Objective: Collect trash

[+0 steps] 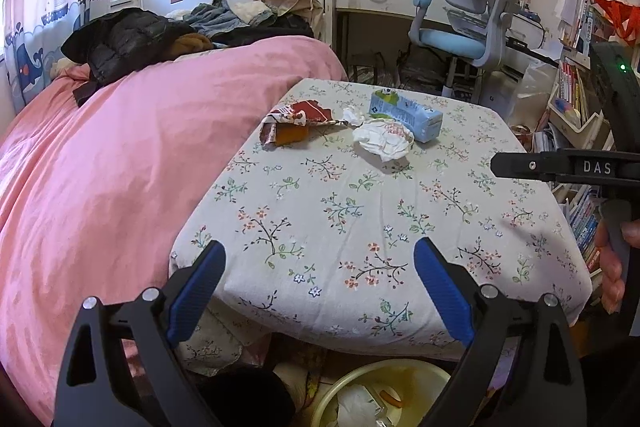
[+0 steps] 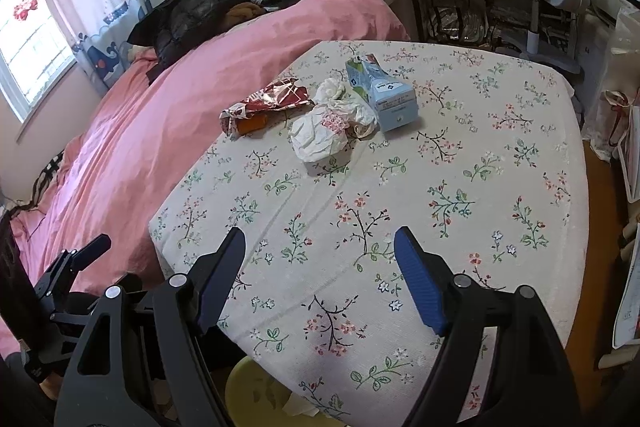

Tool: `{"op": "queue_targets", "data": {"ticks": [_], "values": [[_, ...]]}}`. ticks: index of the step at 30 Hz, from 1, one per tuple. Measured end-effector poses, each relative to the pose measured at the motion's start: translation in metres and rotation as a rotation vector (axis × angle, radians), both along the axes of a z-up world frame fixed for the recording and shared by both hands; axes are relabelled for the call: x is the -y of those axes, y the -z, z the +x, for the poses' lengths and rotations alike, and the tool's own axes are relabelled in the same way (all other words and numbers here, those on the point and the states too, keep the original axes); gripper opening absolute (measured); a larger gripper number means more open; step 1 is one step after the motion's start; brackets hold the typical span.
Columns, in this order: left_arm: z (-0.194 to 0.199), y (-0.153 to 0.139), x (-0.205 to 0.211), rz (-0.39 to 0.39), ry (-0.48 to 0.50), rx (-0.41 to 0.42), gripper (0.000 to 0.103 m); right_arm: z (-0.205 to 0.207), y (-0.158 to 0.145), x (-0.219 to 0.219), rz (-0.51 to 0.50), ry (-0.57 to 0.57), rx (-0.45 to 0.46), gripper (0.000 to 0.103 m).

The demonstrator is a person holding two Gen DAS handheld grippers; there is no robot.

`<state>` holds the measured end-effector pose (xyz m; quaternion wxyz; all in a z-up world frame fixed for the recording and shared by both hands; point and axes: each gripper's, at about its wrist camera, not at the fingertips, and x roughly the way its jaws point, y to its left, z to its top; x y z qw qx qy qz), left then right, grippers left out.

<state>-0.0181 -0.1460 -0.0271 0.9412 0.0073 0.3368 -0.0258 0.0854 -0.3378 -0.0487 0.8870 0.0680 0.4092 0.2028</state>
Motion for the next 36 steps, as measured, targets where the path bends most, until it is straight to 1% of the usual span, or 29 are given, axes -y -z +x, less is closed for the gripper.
{"op": "queue_targets", "data": {"ticks": [18,23,31,35,36], "values": [[0.007,0.005,0.0,0.007,-0.011,-0.026,0.091,0.001,0.002,-0.002,0.002,0.0,0.0,0.074],[0.01,0.004,-0.002,-0.005,-0.018,-0.031,0.091,0.001,0.002,-0.002,0.001,-0.002,0.0,0.074],[0.03,-0.003,-0.016,-0.021,-0.066,-0.033,0.091,0.004,0.007,-0.01,-0.016,-0.017,-0.012,0.074],[0.046,-0.005,-0.02,0.0,-0.073,-0.048,0.091,0.007,0.01,-0.017,-0.027,-0.025,-0.021,0.074],[0.053,-0.006,-0.02,0.019,-0.07,-0.048,0.091,0.007,0.011,-0.018,-0.027,-0.028,-0.025,0.074]]}}
